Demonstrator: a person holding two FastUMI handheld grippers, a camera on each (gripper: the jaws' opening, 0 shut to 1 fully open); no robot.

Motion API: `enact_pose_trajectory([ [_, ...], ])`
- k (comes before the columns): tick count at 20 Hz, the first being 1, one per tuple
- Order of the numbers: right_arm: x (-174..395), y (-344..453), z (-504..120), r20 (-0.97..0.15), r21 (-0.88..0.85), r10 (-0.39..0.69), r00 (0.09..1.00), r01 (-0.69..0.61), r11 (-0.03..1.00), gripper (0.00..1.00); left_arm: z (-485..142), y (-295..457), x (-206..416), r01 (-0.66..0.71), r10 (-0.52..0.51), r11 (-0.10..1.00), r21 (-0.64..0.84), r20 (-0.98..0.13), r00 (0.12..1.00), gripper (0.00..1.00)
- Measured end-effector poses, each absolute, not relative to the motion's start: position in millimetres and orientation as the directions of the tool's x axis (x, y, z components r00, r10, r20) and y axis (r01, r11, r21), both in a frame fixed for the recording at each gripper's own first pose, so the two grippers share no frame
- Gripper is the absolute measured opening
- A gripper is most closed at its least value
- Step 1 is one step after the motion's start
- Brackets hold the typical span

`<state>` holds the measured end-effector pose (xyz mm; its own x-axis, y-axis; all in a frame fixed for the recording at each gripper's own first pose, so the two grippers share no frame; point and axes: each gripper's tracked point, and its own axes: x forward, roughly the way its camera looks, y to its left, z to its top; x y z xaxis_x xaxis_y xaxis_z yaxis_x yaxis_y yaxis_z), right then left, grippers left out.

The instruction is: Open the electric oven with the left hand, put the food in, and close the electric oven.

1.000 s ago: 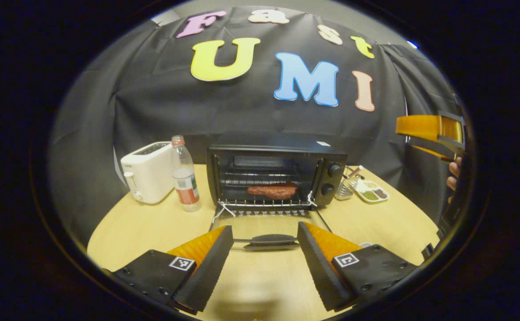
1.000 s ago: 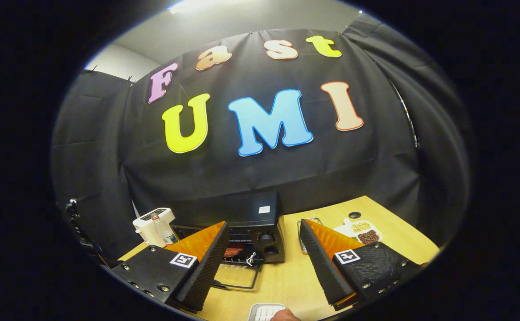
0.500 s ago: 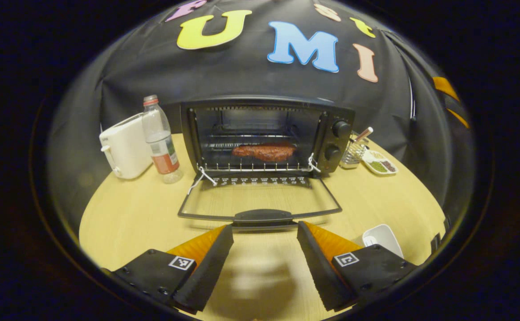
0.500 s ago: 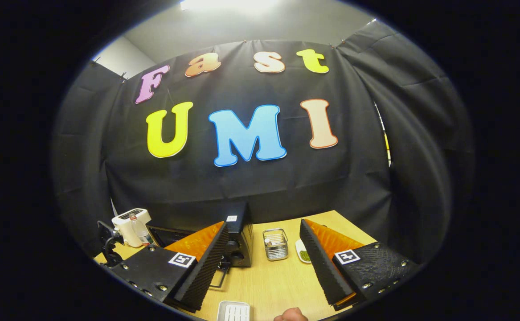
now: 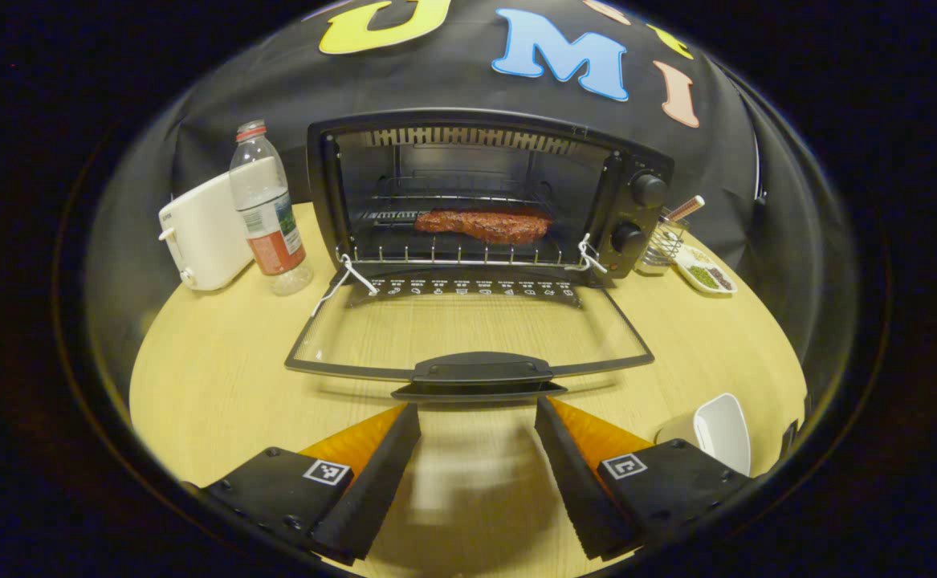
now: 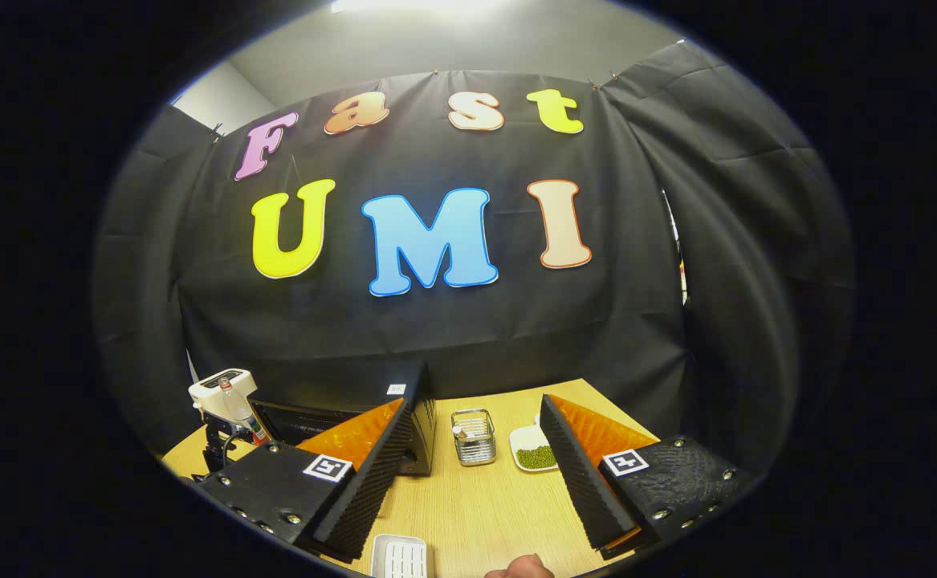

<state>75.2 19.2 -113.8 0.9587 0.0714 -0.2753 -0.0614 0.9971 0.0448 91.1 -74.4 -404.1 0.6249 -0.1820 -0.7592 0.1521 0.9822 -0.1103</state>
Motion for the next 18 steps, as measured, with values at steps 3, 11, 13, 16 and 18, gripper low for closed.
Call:
enact_pose_trajectory([
  [3, 75, 20, -111, -0.27, 0.04, 0.076, 0.96, -0.068, 0.997, 0.98, -410, -75, 93, 0.138, -0.172, 0.984, -0.109, -0.766, 0.619, 1.0],
  [11, 70, 28, -106, -0.262, 0.026, 0.099, 0.96, -0.095, 0.995, 0.98, -397, -75, 99, 0.092, -0.173, 0.984, -0.151, -0.723, 0.669, 0.98],
  [13, 69, 30, -105, -0.259, 0.033, 0.108, 0.96, -0.103, 0.994, 0.98, -384, -74, 102, 0.14, -0.17, 0.985, -0.1, -0.704, 0.69, 1.0],
  [16, 70, 35, -107, -0.259, 0.05, 0.121, 0.958, -0.112, 0.992, 0.98, -375, -75, 103, 0.158, -0.168, 0.984, -0.077, -0.682, 0.712, 0.98],
  [18, 69, 38, -108, -0.26, 0.058, 0.132, 0.957, -0.121, 0.991, 0.98, -372, -75, 104, 0.15, -0.167, 0.985, -0.085, -0.686, 0.708, 0.98],
])
